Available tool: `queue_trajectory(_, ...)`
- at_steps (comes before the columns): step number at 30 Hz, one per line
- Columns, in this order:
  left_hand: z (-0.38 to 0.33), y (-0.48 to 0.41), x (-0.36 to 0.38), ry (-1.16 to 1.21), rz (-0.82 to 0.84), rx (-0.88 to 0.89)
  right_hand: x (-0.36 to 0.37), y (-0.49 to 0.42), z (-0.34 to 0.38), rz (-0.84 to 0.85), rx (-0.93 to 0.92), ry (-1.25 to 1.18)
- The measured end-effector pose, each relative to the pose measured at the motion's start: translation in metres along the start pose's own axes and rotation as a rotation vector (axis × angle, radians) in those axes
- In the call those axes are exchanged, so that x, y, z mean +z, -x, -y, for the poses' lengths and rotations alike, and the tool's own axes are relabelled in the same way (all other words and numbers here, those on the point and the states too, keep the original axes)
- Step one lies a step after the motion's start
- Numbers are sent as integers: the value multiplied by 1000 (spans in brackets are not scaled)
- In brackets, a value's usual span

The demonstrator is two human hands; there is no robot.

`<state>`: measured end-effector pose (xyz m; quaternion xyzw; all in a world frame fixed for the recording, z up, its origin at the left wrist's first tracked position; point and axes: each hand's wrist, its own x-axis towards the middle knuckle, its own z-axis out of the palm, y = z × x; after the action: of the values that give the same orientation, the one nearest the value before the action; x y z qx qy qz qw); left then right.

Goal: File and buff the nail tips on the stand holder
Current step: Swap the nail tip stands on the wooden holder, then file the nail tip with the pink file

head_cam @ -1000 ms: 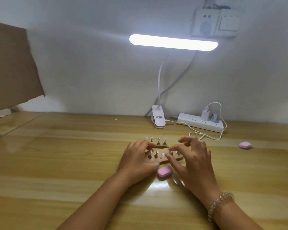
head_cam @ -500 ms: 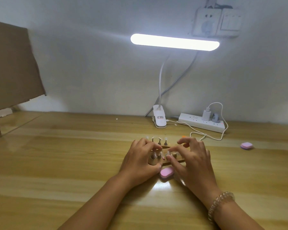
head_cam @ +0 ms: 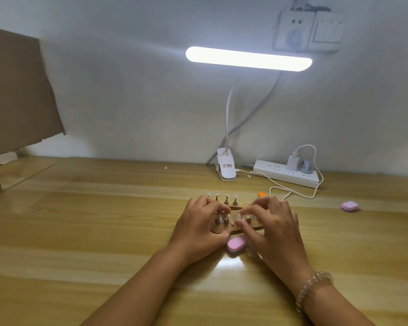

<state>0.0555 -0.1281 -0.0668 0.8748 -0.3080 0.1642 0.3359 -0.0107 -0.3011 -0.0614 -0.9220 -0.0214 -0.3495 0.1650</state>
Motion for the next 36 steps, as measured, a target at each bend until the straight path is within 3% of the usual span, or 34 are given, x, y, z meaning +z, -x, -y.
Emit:
queue_trajectory(9,-1,1,0,2,-5,-4,1,1,1,-6,2,-3)
queue_trajectory(23,-5,1,-2,-33,-9,38,2,1,14,11,-163,9)
queue_trajectory(30,-6,3,0,-58,-56,67,-1,-1,12,20,-98,27)
queue_trajectory(36,-2,0,0,-53,-43,-40,0,0,14,-6,-93,20)
